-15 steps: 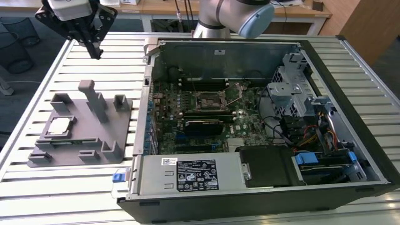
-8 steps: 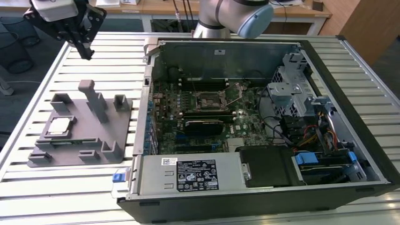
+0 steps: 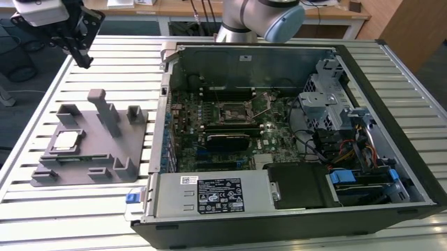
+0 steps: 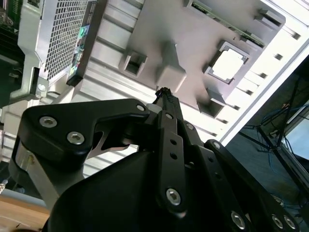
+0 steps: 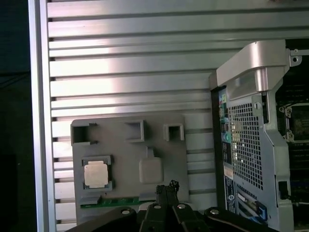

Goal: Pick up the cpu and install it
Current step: 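Reach for the cpu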

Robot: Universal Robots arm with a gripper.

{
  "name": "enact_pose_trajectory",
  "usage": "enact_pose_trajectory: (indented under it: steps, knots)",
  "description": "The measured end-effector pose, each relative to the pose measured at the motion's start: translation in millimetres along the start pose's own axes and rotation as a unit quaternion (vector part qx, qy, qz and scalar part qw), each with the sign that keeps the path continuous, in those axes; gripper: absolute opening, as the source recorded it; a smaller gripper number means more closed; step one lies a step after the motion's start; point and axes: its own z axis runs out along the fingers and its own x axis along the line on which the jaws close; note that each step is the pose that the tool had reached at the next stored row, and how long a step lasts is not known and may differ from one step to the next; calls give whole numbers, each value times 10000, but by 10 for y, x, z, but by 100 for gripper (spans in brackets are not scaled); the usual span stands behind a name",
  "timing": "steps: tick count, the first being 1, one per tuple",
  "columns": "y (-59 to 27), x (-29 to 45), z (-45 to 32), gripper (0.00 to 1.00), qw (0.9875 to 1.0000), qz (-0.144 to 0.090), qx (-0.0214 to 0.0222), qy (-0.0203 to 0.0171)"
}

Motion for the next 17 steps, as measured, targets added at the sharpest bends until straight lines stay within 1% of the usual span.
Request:
enact_pose_trajectory:
  steps: [2, 10, 17]
  knots:
    - [-12, 48, 3, 11, 10000, -2, 0, 0]
    - [-78, 186, 15, 11, 10000, -24, -1, 1]
    - [-135, 285, 26, 11, 10000, -44, -1, 2]
